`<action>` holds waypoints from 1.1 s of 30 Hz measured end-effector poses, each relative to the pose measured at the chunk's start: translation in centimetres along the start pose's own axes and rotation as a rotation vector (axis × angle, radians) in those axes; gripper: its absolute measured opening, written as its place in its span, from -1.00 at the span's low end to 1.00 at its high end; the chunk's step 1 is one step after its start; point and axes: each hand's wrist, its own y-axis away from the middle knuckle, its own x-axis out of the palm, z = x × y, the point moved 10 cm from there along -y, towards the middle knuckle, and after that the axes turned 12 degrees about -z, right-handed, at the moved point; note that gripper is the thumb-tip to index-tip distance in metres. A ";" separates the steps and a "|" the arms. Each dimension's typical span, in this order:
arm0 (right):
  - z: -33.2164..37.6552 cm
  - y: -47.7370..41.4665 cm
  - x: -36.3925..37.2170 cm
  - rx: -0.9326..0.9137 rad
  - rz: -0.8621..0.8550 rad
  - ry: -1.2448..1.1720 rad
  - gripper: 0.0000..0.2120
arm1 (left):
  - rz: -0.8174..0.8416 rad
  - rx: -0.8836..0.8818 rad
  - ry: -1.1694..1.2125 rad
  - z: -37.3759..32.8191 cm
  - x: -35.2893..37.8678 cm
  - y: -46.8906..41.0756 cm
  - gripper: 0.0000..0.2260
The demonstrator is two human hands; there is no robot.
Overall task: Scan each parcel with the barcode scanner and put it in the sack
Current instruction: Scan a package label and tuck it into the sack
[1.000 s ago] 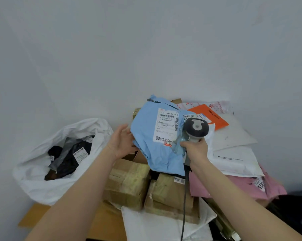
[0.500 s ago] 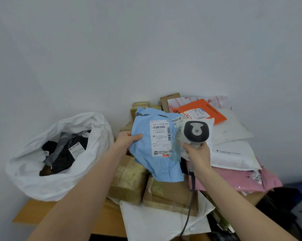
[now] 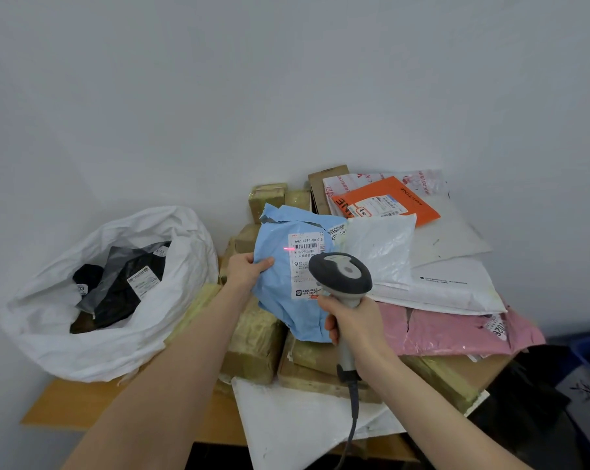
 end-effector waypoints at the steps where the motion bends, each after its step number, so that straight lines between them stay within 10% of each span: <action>1: -0.1 0.0 0.0 0.008 -0.001 0.004 -0.91 | -0.006 -0.007 0.006 0.2 0.0 0.0 -0.79; 33: -3.2 5.5 11.6 0.301 0.103 -0.231 -0.83 | -0.118 -0.065 0.061 3.2 -11.8 -0.7 -0.85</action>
